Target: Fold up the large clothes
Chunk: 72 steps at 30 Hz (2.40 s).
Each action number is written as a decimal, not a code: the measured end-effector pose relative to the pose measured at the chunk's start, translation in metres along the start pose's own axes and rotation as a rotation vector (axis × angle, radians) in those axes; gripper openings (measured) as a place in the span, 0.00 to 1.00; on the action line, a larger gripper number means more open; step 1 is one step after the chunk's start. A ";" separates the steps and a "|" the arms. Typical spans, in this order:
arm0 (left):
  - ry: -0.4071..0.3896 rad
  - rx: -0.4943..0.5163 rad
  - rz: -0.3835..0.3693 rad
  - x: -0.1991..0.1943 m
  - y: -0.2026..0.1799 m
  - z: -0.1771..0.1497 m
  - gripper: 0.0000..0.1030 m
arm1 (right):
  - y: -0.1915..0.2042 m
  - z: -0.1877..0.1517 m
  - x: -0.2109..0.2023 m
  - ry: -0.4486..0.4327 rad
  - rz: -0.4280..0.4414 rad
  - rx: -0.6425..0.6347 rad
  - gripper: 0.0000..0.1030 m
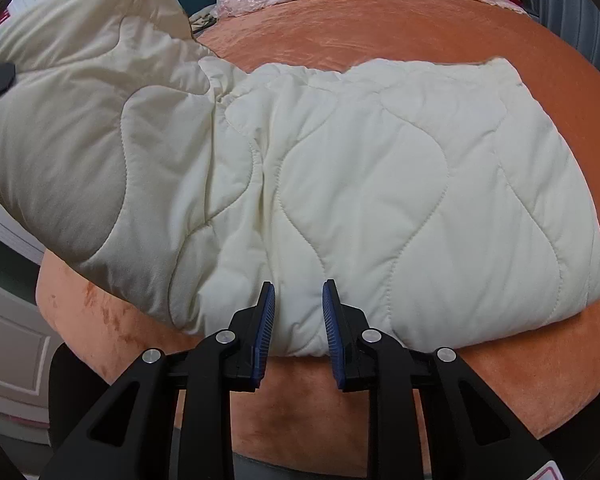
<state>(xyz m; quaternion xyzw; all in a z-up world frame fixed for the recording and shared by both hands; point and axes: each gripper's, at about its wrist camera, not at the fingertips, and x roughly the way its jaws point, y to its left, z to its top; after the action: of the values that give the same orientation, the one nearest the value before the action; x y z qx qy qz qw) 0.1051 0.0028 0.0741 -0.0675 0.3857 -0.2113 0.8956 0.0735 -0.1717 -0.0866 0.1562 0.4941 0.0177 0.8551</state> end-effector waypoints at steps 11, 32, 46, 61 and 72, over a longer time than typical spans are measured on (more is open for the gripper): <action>0.150 0.266 -0.106 0.072 -0.125 -0.034 0.18 | -0.102 -0.013 -0.060 -0.071 -0.044 0.187 0.22; 0.189 0.106 0.004 0.032 -0.089 -0.034 0.62 | -0.126 0.045 -0.153 -0.255 0.058 0.206 0.56; 0.256 0.063 0.137 0.077 -0.058 -0.028 0.62 | -0.096 0.070 -0.108 -0.091 -0.024 0.093 0.16; 0.369 0.159 0.119 0.134 -0.115 -0.054 0.62 | -0.175 0.022 -0.067 0.017 -0.156 0.225 0.15; 0.376 0.255 0.191 0.160 -0.129 -0.075 0.72 | -0.195 0.019 -0.028 0.066 -0.114 0.243 0.17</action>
<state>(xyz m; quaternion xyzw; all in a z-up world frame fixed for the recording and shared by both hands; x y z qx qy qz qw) 0.1077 -0.1791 -0.0471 0.1234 0.5203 -0.1814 0.8253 0.0510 -0.3669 -0.1104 0.2295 0.5286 -0.0858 0.8127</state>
